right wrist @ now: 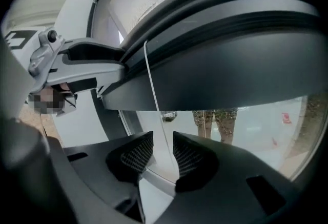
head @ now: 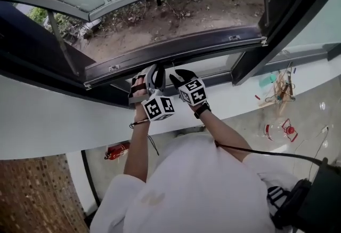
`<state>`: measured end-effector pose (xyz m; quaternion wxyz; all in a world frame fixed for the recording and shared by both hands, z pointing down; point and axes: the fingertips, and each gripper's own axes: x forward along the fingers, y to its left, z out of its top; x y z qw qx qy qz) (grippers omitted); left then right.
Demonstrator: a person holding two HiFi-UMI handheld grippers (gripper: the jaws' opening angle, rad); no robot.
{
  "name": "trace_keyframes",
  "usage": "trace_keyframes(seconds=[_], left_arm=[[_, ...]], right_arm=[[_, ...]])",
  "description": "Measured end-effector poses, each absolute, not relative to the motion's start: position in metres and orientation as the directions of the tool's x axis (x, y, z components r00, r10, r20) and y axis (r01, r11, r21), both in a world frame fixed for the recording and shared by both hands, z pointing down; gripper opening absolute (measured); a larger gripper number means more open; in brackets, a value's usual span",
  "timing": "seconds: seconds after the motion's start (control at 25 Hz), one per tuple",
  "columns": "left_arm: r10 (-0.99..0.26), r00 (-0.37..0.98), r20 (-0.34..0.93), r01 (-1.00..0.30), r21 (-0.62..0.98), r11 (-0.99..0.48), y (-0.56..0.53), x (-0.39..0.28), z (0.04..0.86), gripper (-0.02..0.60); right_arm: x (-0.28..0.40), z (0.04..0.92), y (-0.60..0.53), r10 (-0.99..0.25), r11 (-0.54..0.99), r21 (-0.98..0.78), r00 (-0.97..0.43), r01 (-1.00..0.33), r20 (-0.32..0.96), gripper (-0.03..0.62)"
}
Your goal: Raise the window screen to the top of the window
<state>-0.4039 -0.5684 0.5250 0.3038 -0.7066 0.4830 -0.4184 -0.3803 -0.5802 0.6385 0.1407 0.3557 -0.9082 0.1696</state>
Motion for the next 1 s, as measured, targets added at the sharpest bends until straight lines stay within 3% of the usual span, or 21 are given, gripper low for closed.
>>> trace_keyframes(seconds=[0.04, 0.08, 0.12, 0.24, 0.56, 0.72, 0.84, 1.0], left_arm=[[-0.937, 0.177, 0.302, -0.425, -0.835, -0.349, -0.568, -0.404, 0.525, 0.115], [-0.937, 0.174, 0.304, -0.421, -0.837, -0.349, -0.568, -0.404, 0.525, 0.115], [-0.937, 0.175, 0.303, -0.419, -0.838, -0.349, -0.569, -0.403, 0.525, 0.115], [-0.937, 0.177, 0.302, -0.417, -0.839, -0.349, -0.570, -0.402, 0.524, 0.115], [-0.942, 0.162, 0.295, -0.425, -0.840, -0.337, -0.571, -0.405, 0.523, 0.115], [-0.943, 0.162, 0.291, -0.438, -0.835, -0.333, -0.569, -0.405, 0.525, 0.115], [-0.948, 0.139, 0.287, -0.414, -0.853, -0.319, -0.569, -0.405, 0.524, 0.115], [-0.945, 0.145, 0.292, -0.378, -0.867, -0.326, -0.571, -0.404, 0.525, 0.089]], right_arm=[[-0.383, 0.641, -0.580, -0.588, 0.697, -0.214, -0.717, -0.684, 0.374, 0.099], [-0.385, 0.643, -0.579, -0.583, 0.703, -0.226, -0.728, -0.675, 0.362, 0.025], [-0.385, 0.643, -0.578, -0.584, 0.706, -0.237, -0.737, -0.668, 0.339, 0.005], [-0.381, 0.650, -0.576, -0.595, 0.720, -0.206, -0.742, -0.663, 0.308, 0.005], [-0.333, 0.765, -0.536, -0.495, 0.689, -0.176, -0.634, -0.703, 0.594, 0.002], [-0.273, 0.827, -0.498, -0.427, 0.569, -0.202, -0.496, -0.797, 0.756, 0.002], [-0.242, 0.839, -0.479, -0.459, 0.526, -0.237, -0.507, -0.817, 0.730, 0.002], [-0.252, 0.833, -0.460, -0.451, 0.639, -0.185, -0.559, -0.747, 0.696, 0.002]])
